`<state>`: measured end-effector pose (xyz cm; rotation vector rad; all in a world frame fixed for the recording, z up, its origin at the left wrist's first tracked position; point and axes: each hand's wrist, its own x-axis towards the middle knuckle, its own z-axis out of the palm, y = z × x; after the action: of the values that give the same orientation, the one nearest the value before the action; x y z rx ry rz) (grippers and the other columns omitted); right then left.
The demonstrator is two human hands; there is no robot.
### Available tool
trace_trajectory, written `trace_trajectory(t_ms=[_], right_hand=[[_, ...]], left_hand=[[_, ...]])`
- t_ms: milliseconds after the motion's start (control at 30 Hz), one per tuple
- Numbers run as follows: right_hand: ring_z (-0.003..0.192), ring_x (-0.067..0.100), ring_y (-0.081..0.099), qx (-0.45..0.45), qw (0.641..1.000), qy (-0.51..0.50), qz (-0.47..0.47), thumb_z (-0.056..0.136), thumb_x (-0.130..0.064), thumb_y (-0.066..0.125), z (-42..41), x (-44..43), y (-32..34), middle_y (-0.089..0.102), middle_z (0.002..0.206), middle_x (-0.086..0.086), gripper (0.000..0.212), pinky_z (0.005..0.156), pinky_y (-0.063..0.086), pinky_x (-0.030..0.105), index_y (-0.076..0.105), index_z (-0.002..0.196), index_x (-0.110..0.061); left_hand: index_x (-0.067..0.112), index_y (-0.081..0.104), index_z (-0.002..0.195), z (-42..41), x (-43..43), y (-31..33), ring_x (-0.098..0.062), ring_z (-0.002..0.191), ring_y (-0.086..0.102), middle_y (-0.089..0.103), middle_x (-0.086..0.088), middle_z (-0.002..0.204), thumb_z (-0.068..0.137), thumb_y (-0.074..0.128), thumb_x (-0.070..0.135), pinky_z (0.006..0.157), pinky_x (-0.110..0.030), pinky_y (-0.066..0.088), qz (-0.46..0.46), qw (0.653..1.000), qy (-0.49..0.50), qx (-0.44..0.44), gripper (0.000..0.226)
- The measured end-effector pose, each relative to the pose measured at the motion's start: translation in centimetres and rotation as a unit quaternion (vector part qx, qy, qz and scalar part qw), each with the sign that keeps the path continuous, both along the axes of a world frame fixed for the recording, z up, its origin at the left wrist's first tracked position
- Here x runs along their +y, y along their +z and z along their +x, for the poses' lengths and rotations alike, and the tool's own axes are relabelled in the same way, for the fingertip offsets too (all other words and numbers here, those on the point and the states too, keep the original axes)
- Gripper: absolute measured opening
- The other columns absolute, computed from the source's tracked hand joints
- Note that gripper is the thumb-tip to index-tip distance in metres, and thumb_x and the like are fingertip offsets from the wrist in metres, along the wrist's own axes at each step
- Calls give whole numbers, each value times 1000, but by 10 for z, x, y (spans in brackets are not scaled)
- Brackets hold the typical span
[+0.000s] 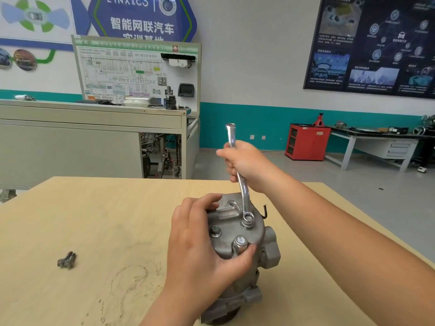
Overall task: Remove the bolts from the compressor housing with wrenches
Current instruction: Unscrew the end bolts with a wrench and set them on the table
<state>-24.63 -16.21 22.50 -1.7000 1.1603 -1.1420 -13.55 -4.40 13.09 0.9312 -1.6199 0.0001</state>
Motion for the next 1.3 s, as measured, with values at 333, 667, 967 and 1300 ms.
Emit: trace_trajectory(t_ms=[333,667,967,1300], right_hand=[[42,4,37,122,955,206,-173,87,-2,59,36,48,26,39,57,-7,29,47,37,24,44,75,-24],[36,1,34,87,936,315,-131,96,-17,47,26,74,37,40,46,-12,14,39,37,20,59,89,-15],[41,4,28,143,967,154,-145,101,-26,35,31,75,31,31,50,-6,33,43,25,19,45,71,-15],[49,6,34,145,906,82,-389,97,-22,45,43,120,22,34,54,-12,20,51,33,24,39,78,-19]], left_hand=[[7,49,120,-1,3,-6,-19,106,51,51,-4,114,59,64,50,92,-24,40,-2,1000,7,18,76],[15,51,106,-5,5,-4,-17,100,49,48,7,104,57,62,52,97,-48,44,2,999,31,37,62],[24,45,107,-7,6,-5,-9,107,46,44,16,116,58,63,50,90,-70,40,2,998,18,60,59],[31,47,108,-1,-1,-12,-9,109,51,49,14,112,58,70,50,85,-15,42,5,998,-17,67,57]])
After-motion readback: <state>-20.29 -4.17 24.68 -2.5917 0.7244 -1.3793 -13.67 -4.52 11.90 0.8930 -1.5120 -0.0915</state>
